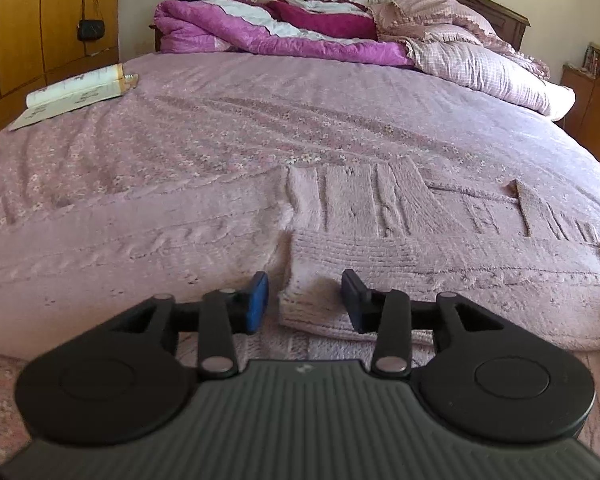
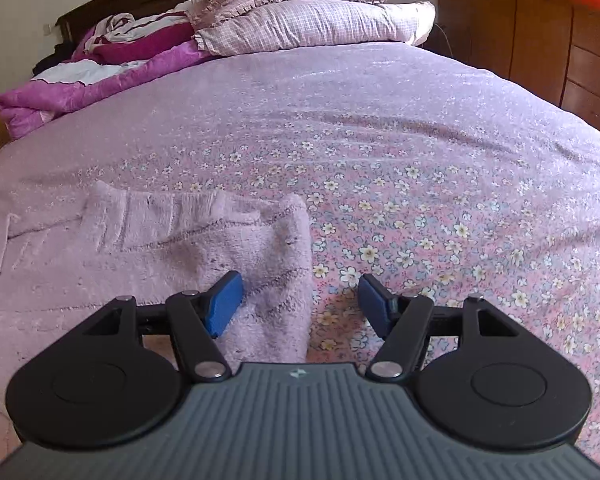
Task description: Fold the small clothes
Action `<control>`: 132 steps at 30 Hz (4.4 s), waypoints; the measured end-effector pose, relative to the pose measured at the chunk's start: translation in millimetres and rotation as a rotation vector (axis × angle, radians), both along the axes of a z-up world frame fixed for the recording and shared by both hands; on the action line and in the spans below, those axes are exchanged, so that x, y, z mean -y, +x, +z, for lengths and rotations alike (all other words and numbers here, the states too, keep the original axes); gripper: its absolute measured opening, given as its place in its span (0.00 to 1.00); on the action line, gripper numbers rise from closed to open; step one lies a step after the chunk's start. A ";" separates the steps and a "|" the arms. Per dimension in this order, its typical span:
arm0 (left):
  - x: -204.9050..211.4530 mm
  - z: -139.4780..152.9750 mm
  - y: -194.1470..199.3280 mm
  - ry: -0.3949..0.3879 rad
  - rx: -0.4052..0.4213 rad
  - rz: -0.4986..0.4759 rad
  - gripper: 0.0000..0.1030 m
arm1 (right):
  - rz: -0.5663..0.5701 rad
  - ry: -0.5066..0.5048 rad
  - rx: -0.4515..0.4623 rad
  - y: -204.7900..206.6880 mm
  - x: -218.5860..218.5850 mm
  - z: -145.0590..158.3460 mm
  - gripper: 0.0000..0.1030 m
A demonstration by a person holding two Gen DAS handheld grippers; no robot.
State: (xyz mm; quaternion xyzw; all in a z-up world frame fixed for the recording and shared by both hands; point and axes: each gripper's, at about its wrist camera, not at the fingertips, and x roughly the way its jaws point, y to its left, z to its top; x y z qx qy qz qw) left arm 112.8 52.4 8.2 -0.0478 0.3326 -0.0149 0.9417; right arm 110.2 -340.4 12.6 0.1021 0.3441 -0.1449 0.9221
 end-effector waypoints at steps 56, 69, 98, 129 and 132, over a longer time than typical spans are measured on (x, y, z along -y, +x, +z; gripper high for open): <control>-221.2 10.4 -44.3 -0.109 -0.065 0.613 0.68 | 0.209 0.041 -0.004 -131.3 -134.2 14.9 0.88; -223.7 14.6 -74.6 -0.089 -0.056 0.731 0.69 | 0.202 0.076 0.006 -133.2 -129.7 17.3 0.89; -117.7 104.7 -51.1 0.002 0.379 0.250 0.17 | 0.200 0.088 -0.026 -136.1 -132.9 29.5 0.89; 52.4 18.2 -37.7 0.006 0.080 -0.165 0.28 | 0.183 0.150 -0.034 -141.3 -112.7 30.1 0.89; 52.9 14.9 -45.5 -0.001 0.051 -0.195 0.50 | 0.185 0.152 -0.032 -141.8 -112.5 30.2 0.89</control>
